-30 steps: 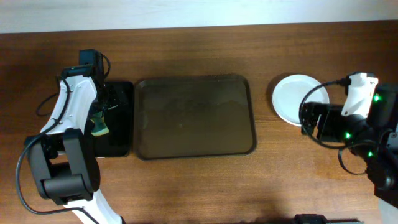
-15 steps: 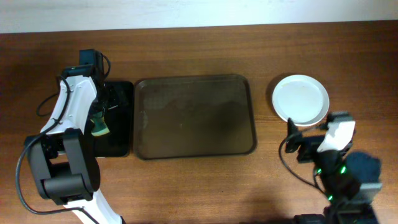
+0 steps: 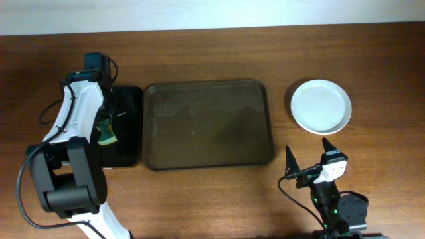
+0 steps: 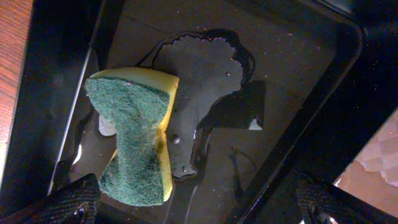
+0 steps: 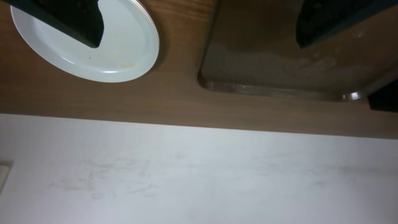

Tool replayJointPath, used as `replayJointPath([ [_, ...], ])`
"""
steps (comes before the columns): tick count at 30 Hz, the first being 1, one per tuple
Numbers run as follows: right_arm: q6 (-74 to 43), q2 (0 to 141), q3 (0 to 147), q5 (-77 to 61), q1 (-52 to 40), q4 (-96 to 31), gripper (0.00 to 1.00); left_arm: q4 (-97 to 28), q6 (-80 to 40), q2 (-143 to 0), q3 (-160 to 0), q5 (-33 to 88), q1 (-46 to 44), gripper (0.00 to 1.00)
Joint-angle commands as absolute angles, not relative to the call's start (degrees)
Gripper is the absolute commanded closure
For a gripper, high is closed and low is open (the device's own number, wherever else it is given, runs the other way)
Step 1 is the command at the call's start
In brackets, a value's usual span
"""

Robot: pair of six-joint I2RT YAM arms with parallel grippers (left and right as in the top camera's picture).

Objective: Clean dirty plates on tray and stack at the side

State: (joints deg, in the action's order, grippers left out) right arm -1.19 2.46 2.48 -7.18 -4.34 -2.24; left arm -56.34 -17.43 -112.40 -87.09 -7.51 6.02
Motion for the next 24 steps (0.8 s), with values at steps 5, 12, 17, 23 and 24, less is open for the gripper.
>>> replayJointPath([
  [5,-0.86,0.32,0.32,-7.92,-4.86,-3.77,0.02,-56.40,-17.34,-111.63,-87.02,-7.31,6.17,0.01],
  [12,-0.86,0.36,0.32,-7.92,-4.86,-3.77,0.02,-56.40,-17.34,-111.63,-87.02,-7.31,6.17,0.01],
  [17,-0.86,0.36,0.32,-7.92,-4.86,-3.77,0.02,-56.40,-17.34,-111.63,-87.02,-7.31,6.17,0.01],
  [23,-0.86,0.36,0.32,-7.92,-4.86,-3.77,0.02,-56.36,-17.19,-104.33,-87.02,-12.08,4.97,0.01],
  [24,-0.86,0.36,0.32,-7.92,-4.86,-3.77,0.02,-56.01,-16.82,-101.14,-87.02,-12.05,4.58,0.01],
])
